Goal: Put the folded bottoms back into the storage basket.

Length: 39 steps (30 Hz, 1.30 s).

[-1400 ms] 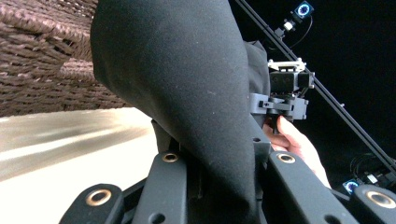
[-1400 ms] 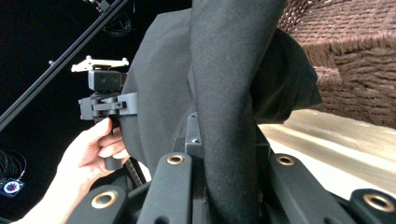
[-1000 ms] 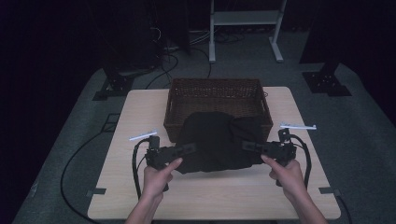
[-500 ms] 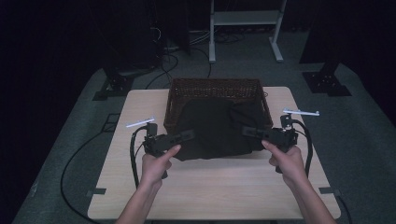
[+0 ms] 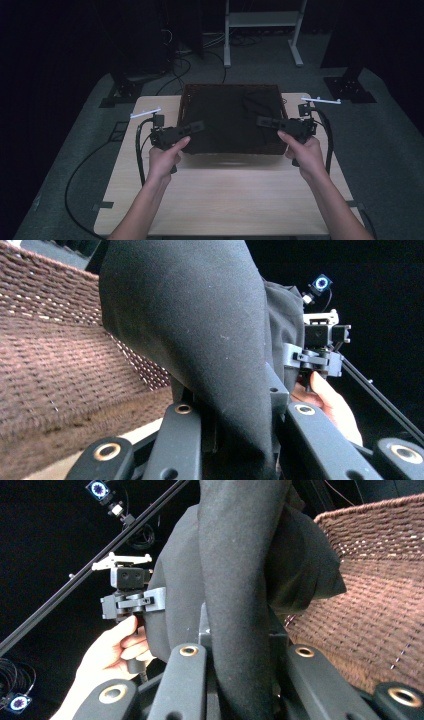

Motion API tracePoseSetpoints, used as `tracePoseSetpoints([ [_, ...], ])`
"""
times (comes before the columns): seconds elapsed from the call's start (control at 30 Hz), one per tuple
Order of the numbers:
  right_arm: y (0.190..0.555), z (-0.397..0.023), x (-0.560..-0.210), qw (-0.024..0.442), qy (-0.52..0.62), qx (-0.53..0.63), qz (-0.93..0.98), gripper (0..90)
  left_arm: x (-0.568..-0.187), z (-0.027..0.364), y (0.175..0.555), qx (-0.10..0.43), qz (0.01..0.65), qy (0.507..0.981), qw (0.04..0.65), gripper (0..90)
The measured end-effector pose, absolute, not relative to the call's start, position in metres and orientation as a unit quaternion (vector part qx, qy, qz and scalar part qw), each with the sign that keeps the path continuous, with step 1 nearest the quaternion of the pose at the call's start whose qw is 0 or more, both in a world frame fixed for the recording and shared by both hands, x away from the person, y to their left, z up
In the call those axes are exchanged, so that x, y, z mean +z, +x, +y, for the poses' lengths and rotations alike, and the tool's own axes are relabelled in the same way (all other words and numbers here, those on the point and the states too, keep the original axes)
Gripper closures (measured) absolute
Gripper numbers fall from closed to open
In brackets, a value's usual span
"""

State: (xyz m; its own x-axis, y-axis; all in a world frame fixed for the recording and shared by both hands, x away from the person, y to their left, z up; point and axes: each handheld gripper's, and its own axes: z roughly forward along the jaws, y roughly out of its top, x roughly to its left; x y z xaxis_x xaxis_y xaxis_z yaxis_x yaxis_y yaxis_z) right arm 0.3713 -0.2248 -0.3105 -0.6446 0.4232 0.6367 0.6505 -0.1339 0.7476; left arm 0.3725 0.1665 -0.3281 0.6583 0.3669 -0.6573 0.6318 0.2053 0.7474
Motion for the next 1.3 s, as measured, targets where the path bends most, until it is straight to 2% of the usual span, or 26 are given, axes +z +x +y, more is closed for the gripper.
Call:
tracePoseSetpoints([
  [0.6,0.412,-0.223,-0.296,0.081,-0.427,-0.634,-0.64,77.7,-0.319,0.165,0.409,-0.083,0.42,0.611,0.666,76.1],
  [1.3,0.446,-0.224,-0.301,0.07,-0.455,-0.628,-0.627,77.7,-0.319,0.159,0.445,-0.068,0.436,0.614,0.654,76.1],
])
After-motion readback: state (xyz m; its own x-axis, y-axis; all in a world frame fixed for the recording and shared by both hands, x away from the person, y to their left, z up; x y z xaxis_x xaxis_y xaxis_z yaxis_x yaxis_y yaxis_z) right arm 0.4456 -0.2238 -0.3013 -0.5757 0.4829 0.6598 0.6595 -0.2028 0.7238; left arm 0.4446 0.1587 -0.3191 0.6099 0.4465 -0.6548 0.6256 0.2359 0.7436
